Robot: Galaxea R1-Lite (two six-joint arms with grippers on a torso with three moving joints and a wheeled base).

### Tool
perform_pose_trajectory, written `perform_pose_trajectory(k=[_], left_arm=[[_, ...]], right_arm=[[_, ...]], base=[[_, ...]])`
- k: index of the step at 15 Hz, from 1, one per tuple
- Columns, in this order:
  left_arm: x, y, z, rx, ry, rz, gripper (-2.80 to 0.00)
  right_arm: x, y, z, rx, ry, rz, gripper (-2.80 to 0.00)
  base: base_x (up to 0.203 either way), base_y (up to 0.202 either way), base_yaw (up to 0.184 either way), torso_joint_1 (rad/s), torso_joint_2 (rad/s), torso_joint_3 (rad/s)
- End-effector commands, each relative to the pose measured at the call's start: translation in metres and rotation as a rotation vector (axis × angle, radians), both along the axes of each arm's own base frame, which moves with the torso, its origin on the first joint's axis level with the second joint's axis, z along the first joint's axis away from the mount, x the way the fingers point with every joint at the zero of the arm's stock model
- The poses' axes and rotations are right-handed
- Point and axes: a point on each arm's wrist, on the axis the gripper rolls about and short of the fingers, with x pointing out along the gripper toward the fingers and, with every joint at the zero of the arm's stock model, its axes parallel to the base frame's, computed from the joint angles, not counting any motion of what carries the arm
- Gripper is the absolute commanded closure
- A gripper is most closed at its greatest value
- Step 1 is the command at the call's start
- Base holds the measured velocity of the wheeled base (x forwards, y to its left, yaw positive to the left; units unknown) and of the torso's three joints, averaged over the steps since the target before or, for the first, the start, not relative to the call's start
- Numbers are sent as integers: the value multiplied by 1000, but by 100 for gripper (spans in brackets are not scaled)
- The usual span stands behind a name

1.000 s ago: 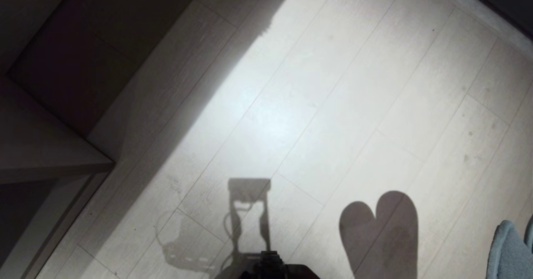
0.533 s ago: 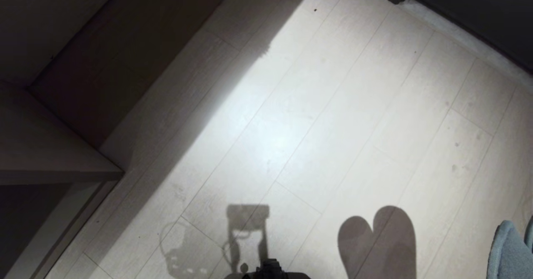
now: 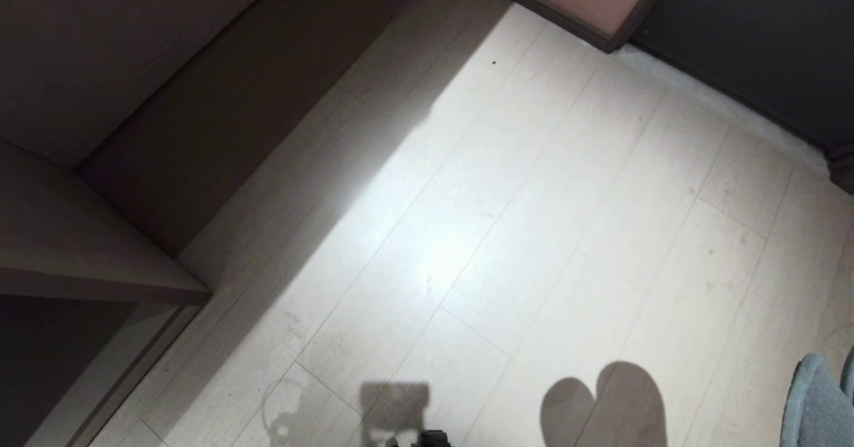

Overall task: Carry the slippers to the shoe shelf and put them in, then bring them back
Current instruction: Place the slippers into the shoe cabinet

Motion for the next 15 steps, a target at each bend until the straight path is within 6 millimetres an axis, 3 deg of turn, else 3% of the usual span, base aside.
perform_pose_trajectory(k=[1, 15], left_arm=[[0, 0, 0, -2, 0, 1, 0], [0, 0, 0, -2, -1, 1, 0]], right_arm=[[0, 0, 0, -1, 2, 0, 0], [0, 0, 0, -3, 2, 0, 0]], base=[[0, 0, 0, -1, 4, 203], [0, 0, 0, 4, 2, 201]])
